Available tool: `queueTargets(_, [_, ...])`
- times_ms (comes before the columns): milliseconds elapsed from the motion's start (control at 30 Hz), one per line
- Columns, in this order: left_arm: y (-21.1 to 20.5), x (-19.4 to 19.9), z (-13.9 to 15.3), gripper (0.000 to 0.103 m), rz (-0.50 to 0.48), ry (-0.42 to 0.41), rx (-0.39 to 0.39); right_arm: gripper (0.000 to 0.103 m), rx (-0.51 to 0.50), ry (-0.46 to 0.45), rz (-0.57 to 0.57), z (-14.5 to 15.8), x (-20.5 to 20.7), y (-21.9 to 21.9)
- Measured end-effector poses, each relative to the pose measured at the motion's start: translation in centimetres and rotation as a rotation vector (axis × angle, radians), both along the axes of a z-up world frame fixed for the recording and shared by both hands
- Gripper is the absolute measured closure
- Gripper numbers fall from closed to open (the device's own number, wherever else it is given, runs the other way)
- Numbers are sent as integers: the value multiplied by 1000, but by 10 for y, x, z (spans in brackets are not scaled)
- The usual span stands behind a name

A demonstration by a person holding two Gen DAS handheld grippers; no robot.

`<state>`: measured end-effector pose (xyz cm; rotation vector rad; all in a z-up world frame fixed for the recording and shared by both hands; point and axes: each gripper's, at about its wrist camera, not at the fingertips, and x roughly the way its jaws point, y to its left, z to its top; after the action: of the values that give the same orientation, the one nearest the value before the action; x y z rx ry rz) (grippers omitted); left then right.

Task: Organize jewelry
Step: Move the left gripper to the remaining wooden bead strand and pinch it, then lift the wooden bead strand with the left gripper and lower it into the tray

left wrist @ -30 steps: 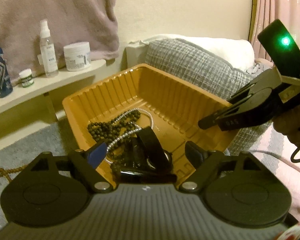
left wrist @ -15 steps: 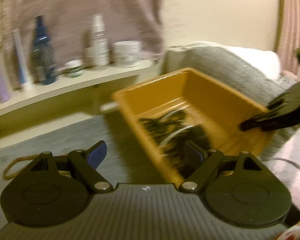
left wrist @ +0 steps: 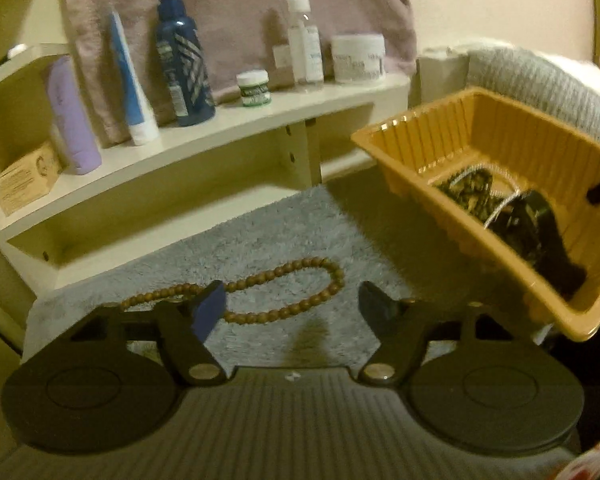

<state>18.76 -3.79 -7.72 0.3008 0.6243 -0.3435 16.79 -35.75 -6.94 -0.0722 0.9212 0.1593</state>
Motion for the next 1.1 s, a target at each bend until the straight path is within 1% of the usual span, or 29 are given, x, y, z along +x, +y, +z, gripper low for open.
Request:
queueTargets(33, [-1,2,-2,44,-17,1,18,99,0,0,0,0,0,0])
queueTargets(67, [-2,4,-4,46,-31,6,33,99,1,1,-1,0,0,0])
queueTargets(100, [-3,6,-5,52,-48,9,45,99,3,2,-3,0,0,0])
queueTargets(167, [-5,10,-8,59,-81,17,62,99,2,2,-3,-1,0,0])
queueTargets(200, [-7,12,-10,64,-92,22,69,99,3,3,-3,-1,0,0])
queueTargets(333, [-12,22,-16,76,-135,40,100,99,4,4,-2,-1,1,-1])
queueTargets(433, [-16,26,-20,80,-170,52,127,99,4,5,-1,-1,2,-2])
queueTargets(567, [-21,31,-23,80,-218,72,161,99,4,5,-2,-1,1,-1])
queueTargets(700, [-20,37,-22,81,-235,99,155,98,6,7,-3,-2,2,-2])
queueTargets(800, [-21,41,-21,91,-253,136,143,98,6,7,-3,-2,2,-2])
queueTargets(867, [-25,40,-21,96,-262,141,160,99,4,5,-2,-2,2,-2])
queueTargets(967, [-27,37,-21,97,-256,132,180,99,4,5,-1,-2,2,-2])
queueTargets(1100, [-18,31,-15,97,-204,110,149,99,3,3,0,-2,2,-1])
